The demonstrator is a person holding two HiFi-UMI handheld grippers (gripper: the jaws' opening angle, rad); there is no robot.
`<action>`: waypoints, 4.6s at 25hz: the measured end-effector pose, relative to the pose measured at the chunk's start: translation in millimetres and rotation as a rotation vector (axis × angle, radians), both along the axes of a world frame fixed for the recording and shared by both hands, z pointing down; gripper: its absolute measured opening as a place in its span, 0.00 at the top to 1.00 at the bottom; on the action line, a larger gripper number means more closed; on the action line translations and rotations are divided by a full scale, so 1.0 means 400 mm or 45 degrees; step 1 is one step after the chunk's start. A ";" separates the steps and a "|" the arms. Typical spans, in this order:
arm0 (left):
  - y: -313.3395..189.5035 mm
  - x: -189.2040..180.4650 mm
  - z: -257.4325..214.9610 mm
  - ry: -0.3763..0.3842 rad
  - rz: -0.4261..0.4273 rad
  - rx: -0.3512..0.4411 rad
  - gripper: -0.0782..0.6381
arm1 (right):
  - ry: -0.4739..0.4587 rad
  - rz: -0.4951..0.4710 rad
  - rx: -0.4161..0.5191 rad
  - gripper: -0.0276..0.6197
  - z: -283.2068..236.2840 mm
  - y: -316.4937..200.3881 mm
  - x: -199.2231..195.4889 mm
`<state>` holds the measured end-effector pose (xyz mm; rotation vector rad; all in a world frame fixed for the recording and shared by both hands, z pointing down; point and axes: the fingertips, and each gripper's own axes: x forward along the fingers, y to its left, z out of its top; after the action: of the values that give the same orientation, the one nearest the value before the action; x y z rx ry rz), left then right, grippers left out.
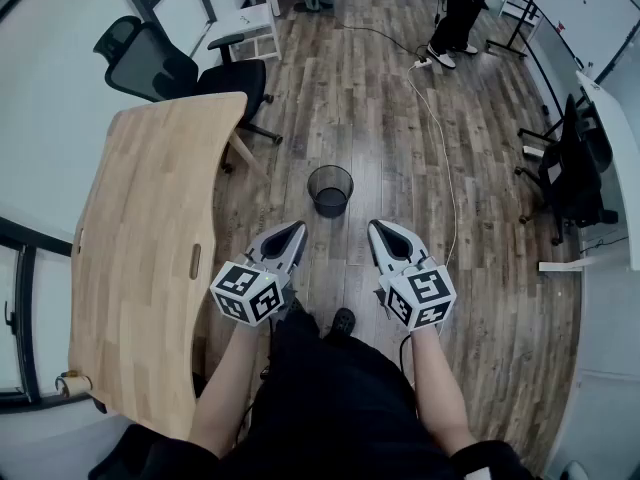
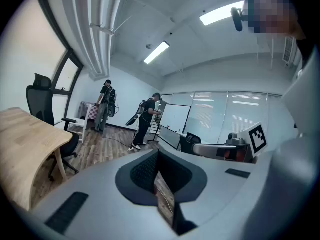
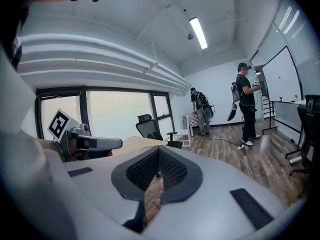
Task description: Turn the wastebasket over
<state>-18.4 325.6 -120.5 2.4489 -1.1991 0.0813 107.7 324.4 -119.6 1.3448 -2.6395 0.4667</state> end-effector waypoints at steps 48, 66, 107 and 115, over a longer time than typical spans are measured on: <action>-0.328 -0.081 0.129 0.026 -0.014 -0.215 0.87 | 0.099 0.022 -0.158 0.91 0.116 -0.273 -0.027; -0.625 -0.175 0.285 0.035 0.125 -0.410 0.87 | 0.153 0.181 -0.252 0.91 0.216 -0.579 -0.164; -0.873 -0.003 0.940 -0.033 -0.127 -0.522 0.87 | 0.150 -0.182 -0.493 0.91 0.928 -0.867 -0.051; -0.945 -0.038 1.158 -0.256 -0.115 -0.384 0.87 | 0.186 -0.128 -0.493 0.91 1.185 -0.932 -0.027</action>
<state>-33.7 -52.5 342.7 2.1593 -1.2752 0.4578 96.8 -48.3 354.2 1.0770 -2.3299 0.7832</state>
